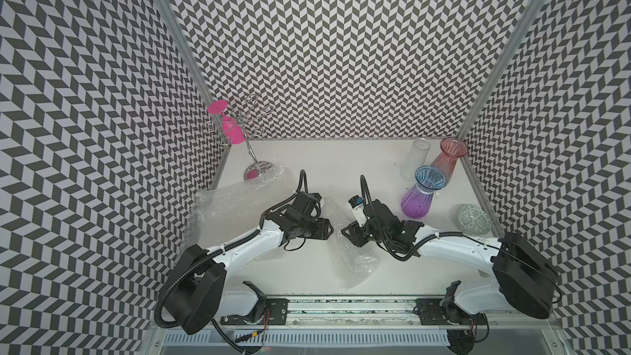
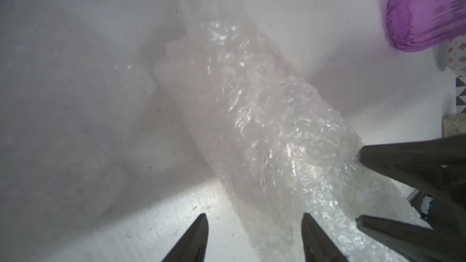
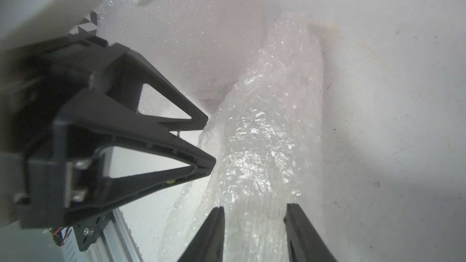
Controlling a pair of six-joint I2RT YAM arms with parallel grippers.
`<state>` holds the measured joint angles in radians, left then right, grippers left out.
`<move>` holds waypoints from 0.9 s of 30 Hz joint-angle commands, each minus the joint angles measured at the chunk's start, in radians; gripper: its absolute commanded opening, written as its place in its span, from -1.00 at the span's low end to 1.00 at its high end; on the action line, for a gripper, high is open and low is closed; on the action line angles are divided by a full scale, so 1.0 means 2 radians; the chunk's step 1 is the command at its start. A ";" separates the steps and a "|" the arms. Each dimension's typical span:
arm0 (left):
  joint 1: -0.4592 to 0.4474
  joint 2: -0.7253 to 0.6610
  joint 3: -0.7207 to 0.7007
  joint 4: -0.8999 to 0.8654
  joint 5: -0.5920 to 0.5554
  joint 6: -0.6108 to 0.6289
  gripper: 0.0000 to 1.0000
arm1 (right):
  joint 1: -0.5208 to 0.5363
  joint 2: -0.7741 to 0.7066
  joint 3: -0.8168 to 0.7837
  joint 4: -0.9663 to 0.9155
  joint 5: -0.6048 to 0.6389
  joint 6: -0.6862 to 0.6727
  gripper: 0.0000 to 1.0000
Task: Unwrap the vase from the bubble wrap
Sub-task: Unwrap the bubble wrap at the center of the board.
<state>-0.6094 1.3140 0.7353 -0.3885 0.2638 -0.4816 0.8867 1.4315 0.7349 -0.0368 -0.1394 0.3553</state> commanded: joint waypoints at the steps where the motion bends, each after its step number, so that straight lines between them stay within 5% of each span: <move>1: 0.007 0.007 0.031 -0.007 -0.007 0.008 0.38 | 0.002 0.016 -0.006 -0.002 -0.021 -0.003 -0.16; 8: 0.007 0.071 0.086 -0.002 -0.035 0.019 0.38 | 0.003 0.013 -0.012 0.000 -0.022 -0.005 -0.16; 27: 0.027 0.065 0.061 -0.033 -0.091 0.034 -0.27 | 0.005 0.023 -0.021 0.006 -0.020 -0.016 -0.31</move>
<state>-0.5877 1.4670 0.8894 -0.4210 0.1223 -0.4297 0.8879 1.4425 0.7227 0.0101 -0.1646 0.3389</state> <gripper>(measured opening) 0.367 0.350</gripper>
